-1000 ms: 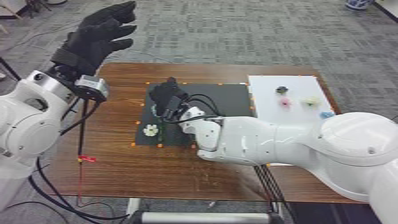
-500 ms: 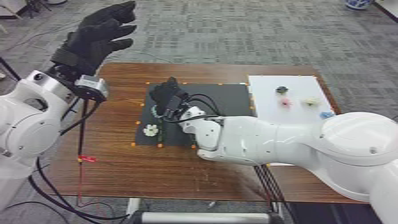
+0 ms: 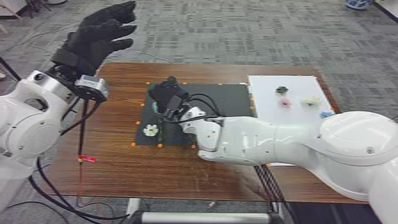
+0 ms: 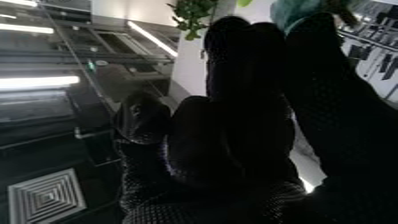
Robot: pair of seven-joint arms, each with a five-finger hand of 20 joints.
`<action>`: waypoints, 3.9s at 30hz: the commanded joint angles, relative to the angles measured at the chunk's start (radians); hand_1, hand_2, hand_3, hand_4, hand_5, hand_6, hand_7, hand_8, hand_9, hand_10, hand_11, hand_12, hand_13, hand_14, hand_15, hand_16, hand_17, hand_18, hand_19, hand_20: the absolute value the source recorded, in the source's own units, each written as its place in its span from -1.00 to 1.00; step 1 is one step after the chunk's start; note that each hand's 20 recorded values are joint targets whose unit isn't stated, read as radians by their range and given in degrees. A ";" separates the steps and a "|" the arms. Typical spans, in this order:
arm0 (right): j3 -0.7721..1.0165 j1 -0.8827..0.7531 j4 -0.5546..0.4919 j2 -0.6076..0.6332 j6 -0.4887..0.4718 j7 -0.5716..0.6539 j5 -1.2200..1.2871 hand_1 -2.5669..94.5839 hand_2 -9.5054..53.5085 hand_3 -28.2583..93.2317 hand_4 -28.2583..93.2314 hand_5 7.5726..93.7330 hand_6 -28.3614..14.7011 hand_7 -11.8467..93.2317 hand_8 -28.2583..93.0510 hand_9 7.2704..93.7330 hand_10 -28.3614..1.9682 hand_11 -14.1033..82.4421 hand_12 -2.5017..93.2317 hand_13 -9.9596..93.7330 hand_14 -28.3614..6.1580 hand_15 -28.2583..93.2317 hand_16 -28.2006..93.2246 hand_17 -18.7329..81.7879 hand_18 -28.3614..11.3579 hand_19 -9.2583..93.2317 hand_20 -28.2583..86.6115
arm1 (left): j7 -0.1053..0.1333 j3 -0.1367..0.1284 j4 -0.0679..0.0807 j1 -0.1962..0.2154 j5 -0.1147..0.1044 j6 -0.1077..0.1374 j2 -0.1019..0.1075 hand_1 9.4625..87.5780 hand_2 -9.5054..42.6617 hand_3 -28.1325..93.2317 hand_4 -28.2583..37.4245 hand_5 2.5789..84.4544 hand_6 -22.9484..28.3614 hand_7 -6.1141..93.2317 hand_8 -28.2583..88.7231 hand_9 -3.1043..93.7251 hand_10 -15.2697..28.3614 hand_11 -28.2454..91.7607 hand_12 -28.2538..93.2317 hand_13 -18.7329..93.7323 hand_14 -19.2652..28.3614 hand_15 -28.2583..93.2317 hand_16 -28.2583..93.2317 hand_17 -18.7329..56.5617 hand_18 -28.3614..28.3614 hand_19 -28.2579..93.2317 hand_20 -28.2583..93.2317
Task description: Arrange flowers
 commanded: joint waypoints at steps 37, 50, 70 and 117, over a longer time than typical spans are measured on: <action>0.437 -0.145 -0.114 0.096 -0.643 -0.299 -0.119 0.17 -0.59 1.00 -0.90 -0.18 0.54 -0.36 -0.82 -0.06 0.85 -0.41 -0.78 0.55 0.31 0.90 0.04 0.06 -0.68 1.00 0.29 | -0.001 -0.012 -0.004 0.004 -0.002 -0.006 -0.011 -0.60 -0.83 0.61 -0.98 -0.53 -0.06 -0.57 -0.64 -0.61 0.12 -0.30 -0.20 -0.57 0.34 0.02 -0.58 -0.86 0.69 0.10 -0.40; 0.402 -0.124 -0.122 0.109 -0.584 -0.281 -0.100 0.09 -0.60 1.00 -0.80 -0.02 0.58 -0.32 -0.85 0.06 0.80 -0.38 -0.78 0.60 0.33 0.92 0.01 0.12 -0.68 1.00 0.31 | -0.003 -0.020 -0.005 0.013 -0.001 0.001 -0.009 -0.59 -0.82 0.60 -0.98 -0.53 -0.06 -0.57 -0.64 -0.61 0.12 -0.30 -0.20 -0.57 0.34 0.02 -0.58 -0.86 0.69 0.10 -0.40; 0.414 -0.127 -0.216 0.165 -0.552 -0.292 -0.067 -0.10 -0.77 1.00 -0.70 -0.16 0.54 -0.32 -0.83 0.00 0.42 -0.39 -0.73 0.59 0.30 0.93 -0.03 0.14 -0.67 1.00 0.37 | -0.004 -0.074 -0.024 0.072 -0.001 0.015 -0.012 -0.59 -0.82 0.61 -0.98 -0.53 -0.06 -0.57 -0.64 -0.61 0.13 -0.30 -0.20 -0.57 0.34 0.02 -0.58 -0.86 0.69 0.10 -0.40; 1.262 -0.867 -0.683 0.876 -0.319 0.306 -0.225 -0.06 -1.00 0.51 -1.00 -0.12 0.07 -0.43 -0.72 0.00 0.08 -0.33 -0.60 0.52 0.25 0.94 -0.06 0.09 -0.66 0.98 0.36 | 0.045 -0.492 -0.211 0.762 -0.023 0.142 -0.255 -0.61 -0.87 0.61 -0.99 -0.54 -0.06 -0.56 -0.65 -0.62 0.12 -0.30 -0.20 -0.57 0.32 0.02 -0.57 -0.86 0.69 0.09 -0.39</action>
